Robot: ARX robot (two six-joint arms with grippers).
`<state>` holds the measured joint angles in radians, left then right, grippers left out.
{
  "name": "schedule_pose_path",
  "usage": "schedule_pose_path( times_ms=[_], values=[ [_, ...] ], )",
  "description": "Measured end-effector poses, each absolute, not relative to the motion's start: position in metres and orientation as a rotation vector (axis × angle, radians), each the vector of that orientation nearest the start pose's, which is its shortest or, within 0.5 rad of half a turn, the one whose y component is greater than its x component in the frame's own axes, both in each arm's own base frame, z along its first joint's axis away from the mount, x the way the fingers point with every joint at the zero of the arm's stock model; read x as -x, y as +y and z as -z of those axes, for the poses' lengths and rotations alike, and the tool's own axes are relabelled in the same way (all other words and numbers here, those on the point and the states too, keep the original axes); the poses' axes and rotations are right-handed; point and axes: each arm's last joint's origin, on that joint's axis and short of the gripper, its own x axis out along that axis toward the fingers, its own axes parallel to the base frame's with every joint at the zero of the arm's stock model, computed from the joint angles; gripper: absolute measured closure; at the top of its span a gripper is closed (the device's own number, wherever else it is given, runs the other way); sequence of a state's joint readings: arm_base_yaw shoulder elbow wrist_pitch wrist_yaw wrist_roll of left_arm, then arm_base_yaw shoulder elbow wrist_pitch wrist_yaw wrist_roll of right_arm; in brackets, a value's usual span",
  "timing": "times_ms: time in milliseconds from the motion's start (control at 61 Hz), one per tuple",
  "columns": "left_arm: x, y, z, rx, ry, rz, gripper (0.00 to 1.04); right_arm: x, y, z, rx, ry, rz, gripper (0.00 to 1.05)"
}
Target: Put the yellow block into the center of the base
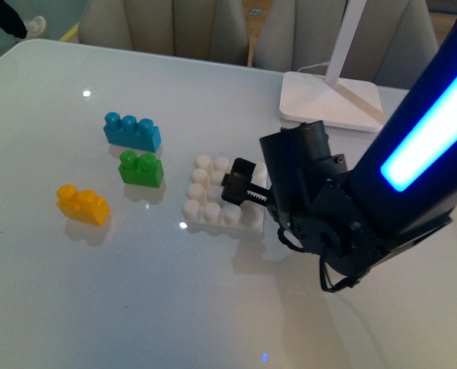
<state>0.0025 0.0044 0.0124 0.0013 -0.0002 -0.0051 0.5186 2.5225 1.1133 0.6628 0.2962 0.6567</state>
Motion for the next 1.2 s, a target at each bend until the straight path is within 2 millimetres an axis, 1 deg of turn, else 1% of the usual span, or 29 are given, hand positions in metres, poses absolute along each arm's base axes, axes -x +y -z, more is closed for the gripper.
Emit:
schedule_pose_path(
  times_ms=[16,66,131,180,197,295,328,377,393,541,786,803,819,836,852,901,917,950,967,1016,1032,1196],
  values=[
    [-0.097,0.000,-0.168,0.005,-0.009,-0.003,0.07,-0.355,0.189,0.036,-0.340,0.711,0.021,0.09],
    [-0.097,0.000,-0.168,0.005,-0.009,-0.003,0.07,-0.355,0.183,0.028,-0.353,0.694,0.016,0.09],
    [-0.097,0.000,-0.168,0.005,-0.009,-0.003,0.07,-0.355,0.176,0.012,-0.371,0.663,-0.004,0.09],
    [-0.097,0.000,-0.168,0.005,-0.009,-0.003,0.07,-0.356,0.171,-0.005,-0.388,0.629,-0.022,0.09],
    [-0.097,0.000,-0.168,0.005,-0.009,-0.003,0.07,-0.355,0.169,-0.007,-0.389,0.625,-0.026,0.09],
    [-0.097,0.000,-0.168,0.005,-0.009,-0.003,0.07,-0.348,0.155,-0.039,-0.398,0.568,-0.064,0.09],
    [-0.097,0.000,-0.168,0.005,-0.009,-0.003,0.07,-0.341,0.147,-0.052,-0.395,0.550,-0.082,0.09],
    [-0.097,0.000,-0.168,0.005,-0.009,-0.003,0.07,-0.332,0.140,-0.062,-0.383,0.543,-0.094,0.09],
    [-0.097,0.000,-0.168,0.005,-0.009,-0.003,0.07,-0.325,0.135,-0.067,-0.370,0.542,-0.101,0.09],
    [-0.097,0.000,-0.168,0.005,-0.009,-0.003,0.07,-0.290,0.110,-0.090,-0.340,0.535,-0.097,0.09],
    [-0.097,0.000,-0.168,0.005,-0.009,-0.003,0.07,-0.246,0.076,-0.130,-0.353,0.471,-0.033,0.09],
    [-0.097,0.000,-0.168,0.005,-0.009,-0.003,0.07,-0.244,0.074,-0.130,-0.339,0.431,-0.020,0.12],
    [-0.097,0.000,-0.167,0.005,-0.009,-0.003,0.07,-0.238,0.069,-0.133,-0.304,0.326,0.005,0.17],
    [-0.097,0.000,-0.168,0.005,-0.009,-0.001,0.07,-0.234,0.066,-0.135,-0.268,0.268,0.007,0.20],
    [-0.097,0.000,-0.168,0.005,-0.009,-0.002,0.07,-0.226,0.060,-0.138,-0.222,0.197,-0.002,0.25],
    [-0.097,0.000,-0.168,0.005,-0.010,-0.003,0.07,-0.211,0.051,-0.146,-0.159,0.112,-0.004,0.34],
    [-0.097,0.000,-0.167,0.005,-0.009,-0.003,0.07,-0.209,0.049,-0.148,-0.139,0.098,-0.005,0.36],
    [-0.097,0.000,-0.167,0.005,-0.009,-0.003,0.07,-0.202,0.044,-0.157,-0.105,0.046,-0.005,0.43],
    [-0.097,0.000,-0.167,0.005,-0.009,-0.003,0.07,-0.200,0.043,-0.159,-0.104,0.035,-0.004,0.44],
    [-0.097,0.000,-0.167,0.005,-0.009,-0.003,0.07,-0.192,0.037,-0.164,-0.067,0.001,-0.007,0.55],
    [-0.097,0.000,-0.167,0.005,-0.009,-0.003,0.07,-0.191,0.036,-0.164,-0.064,0.000,-0.007,0.57],
    [-0.097,0.000,-0.167,0.005,-0.009,-0.003,0.07,-0.173,0.024,-0.160,-0.020,0.027,-0.005,0.87]
  ],
)
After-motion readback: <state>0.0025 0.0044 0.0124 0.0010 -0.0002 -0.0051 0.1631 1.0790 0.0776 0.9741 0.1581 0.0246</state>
